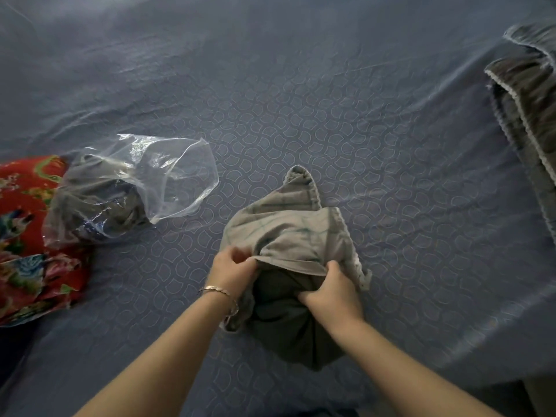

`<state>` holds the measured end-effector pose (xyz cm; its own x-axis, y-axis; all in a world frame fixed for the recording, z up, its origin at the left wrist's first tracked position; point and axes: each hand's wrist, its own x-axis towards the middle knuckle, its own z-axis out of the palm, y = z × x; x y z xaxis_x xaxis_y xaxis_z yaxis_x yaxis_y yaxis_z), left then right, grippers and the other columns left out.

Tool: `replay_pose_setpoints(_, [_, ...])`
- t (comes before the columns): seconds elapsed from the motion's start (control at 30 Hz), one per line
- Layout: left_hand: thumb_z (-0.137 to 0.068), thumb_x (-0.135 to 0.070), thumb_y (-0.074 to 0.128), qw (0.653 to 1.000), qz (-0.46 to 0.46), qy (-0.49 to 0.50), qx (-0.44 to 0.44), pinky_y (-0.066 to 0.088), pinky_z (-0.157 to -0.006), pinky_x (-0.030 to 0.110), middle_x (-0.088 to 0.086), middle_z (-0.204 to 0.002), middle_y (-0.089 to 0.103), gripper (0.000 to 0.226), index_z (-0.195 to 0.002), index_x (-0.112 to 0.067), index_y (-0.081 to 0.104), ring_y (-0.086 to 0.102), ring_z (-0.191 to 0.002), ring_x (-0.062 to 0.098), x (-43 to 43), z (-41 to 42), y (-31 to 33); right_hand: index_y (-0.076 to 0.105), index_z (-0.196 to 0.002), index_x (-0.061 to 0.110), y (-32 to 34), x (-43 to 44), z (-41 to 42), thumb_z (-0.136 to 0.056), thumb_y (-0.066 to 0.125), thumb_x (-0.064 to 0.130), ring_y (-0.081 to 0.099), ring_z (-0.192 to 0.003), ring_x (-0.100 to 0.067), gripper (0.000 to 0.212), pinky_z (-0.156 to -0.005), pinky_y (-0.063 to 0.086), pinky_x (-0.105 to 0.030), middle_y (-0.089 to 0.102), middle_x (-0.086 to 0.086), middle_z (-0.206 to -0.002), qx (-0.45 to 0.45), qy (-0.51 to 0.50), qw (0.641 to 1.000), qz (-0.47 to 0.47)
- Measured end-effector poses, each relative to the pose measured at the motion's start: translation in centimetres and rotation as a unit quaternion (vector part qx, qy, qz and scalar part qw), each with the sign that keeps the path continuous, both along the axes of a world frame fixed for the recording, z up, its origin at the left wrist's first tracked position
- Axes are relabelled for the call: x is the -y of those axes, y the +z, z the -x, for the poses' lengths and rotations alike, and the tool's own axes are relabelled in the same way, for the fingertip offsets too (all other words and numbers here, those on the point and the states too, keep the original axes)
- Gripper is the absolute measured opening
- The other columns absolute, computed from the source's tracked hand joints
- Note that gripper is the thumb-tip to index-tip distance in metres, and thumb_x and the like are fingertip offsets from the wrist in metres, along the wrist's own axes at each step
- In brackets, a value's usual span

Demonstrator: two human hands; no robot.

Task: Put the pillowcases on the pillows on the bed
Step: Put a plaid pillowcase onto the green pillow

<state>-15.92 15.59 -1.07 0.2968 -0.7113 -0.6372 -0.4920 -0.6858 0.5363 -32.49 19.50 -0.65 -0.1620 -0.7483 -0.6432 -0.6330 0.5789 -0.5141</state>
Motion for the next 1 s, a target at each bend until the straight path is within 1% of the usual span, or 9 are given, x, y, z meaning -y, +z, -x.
replay_pose_setpoints(0.07, [-0.088,-0.009,0.051,0.983,0.057,0.142,-0.100,0.046,-0.063,0.016,0.009,-0.088,0.058,0.021,-0.104,0.001,0.060,0.054,-0.079,0.020,1.7,0.4,-1.0,0.045,-0.109,0.011,-0.4,1.6,1.0,-0.072,0.073,0.036,0.057,-0.109,-0.030,0.053,-0.080,0.045,-0.031,0.061,-0.011,-0.114,-0.031,0.045,0.998,-0.021])
replay_pose_setpoints(0.17, [-0.086,-0.027,0.053,0.979,0.055,0.157,-0.116,0.045,-0.094,0.034,0.017,-0.102,0.063,0.035,-0.106,0.000,0.061,0.056,-0.097,0.032,3.7,0.6,-3.1,0.046,-0.112,0.012,-1.3,3.6,1.9,-0.071,0.074,0.042,0.055,-0.112,-0.029,0.059,-0.085,0.045,-0.031,0.059,-0.009,-0.119,-0.052,0.088,0.994,-0.036])
replay_pose_setpoints(0.33, [-0.089,-0.029,0.058,0.995,-0.031,-0.051,0.079,0.036,-0.067,0.025,0.000,-0.059,0.049,0.034,-0.060,-0.013,0.053,0.049,-0.068,0.020,5.8,0.9,-4.1,0.047,-0.113,0.013,-2.1,4.4,1.3,-0.072,0.072,0.042,0.055,-0.111,-0.028,0.057,-0.082,0.044,-0.030,0.058,-0.008,-0.118,-0.071,0.127,0.988,-0.040])
replay_pose_setpoints(0.6, [-0.089,-0.021,0.058,0.972,0.142,-0.178,-0.058,0.032,-0.060,0.026,-0.004,-0.057,0.044,0.029,-0.064,-0.023,0.043,0.039,-0.054,0.010,4.3,7.1,0.4,0.058,-0.114,0.020,-3.0,3.4,2.0,-0.077,0.063,0.045,0.060,-0.107,-0.027,0.045,-0.082,0.048,-0.031,0.065,-0.007,-0.113,-0.065,0.166,0.984,-0.003])
replay_pose_setpoints(0.7, [-0.091,-0.026,0.053,0.977,0.138,-0.158,0.034,0.033,-0.062,0.030,0.001,-0.065,0.054,0.023,-0.072,-0.018,0.045,0.053,-0.069,0.025,1.4,5.5,-1.6,0.055,-0.093,0.020,-2.0,0.3,4.4,-0.080,0.051,0.059,0.060,-0.097,-0.030,0.042,-0.073,0.044,-0.033,0.063,-0.004,-0.099,-0.109,0.239,0.964,0.034])
replay_pose_setpoints(0.8, [-0.091,-0.028,0.053,0.973,0.123,-0.172,0.096,0.034,-0.063,0.026,-0.008,-0.067,0.048,0.012,-0.090,-0.017,0.049,0.055,-0.075,0.022,0.1,4.4,-2.5,0.057,-0.057,0.013,-2.7,-0.9,9.3,-0.074,0.045,0.041,0.052,-0.072,-0.027,0.034,-0.061,0.036,-0.032,0.052,-0.005,-0.081,-0.145,0.258,0.929,0.222])
replay_pose_setpoints(0.87, [-0.089,-0.029,0.057,0.974,0.104,-0.167,0.111,0.036,-0.067,0.023,-0.009,-0.072,0.047,0.020,-0.103,-0.016,0.052,0.050,-0.075,0.015,0.1,4.1,-2.8,0.059,-0.049,0.014,-3.6,-0.5,12.9,-0.074,0.051,0.034,0.052,-0.092,-0.022,0.033,-0.075,0.041,-0.032,0.056,0.003,-0.096,-0.112,0.268,0.898,0.331])
replay_pose_setpoints(0.93, [-0.084,-0.030,0.064,0.977,0.099,-0.144,0.122,0.040,-0.073,0.025,-0.001,-0.087,0.053,0.035,-0.112,-0.013,0.050,0.051,-0.083,0.016,0.6,3.8,-3.0,0.064,-0.053,0.018,-4.1,-0.1,14.8,-0.083,0.055,0.036,0.054,-0.101,-0.010,0.037,-0.088,0.042,-0.020,0.062,0.012,-0.099,-0.019,0.309,0.894,0.324])
replay_pose_setpoints(1.0, [-0.082,-0.029,0.066,0.978,0.084,-0.139,0.130,0.044,-0.086,0.031,0.007,-0.108,0.051,0.042,-0.117,-0.011,0.051,0.053,-0.097,0.022,1.1,3.7,-3.1,0.065,-0.052,0.019,-4.8,0.0,15.3,-0.076,0.062,0.030,0.063,-0.076,-0.007,0.027,-0.069,0.050,-0.018,0.068,0.012,-0.078,0.018,0.375,0.891,0.257])
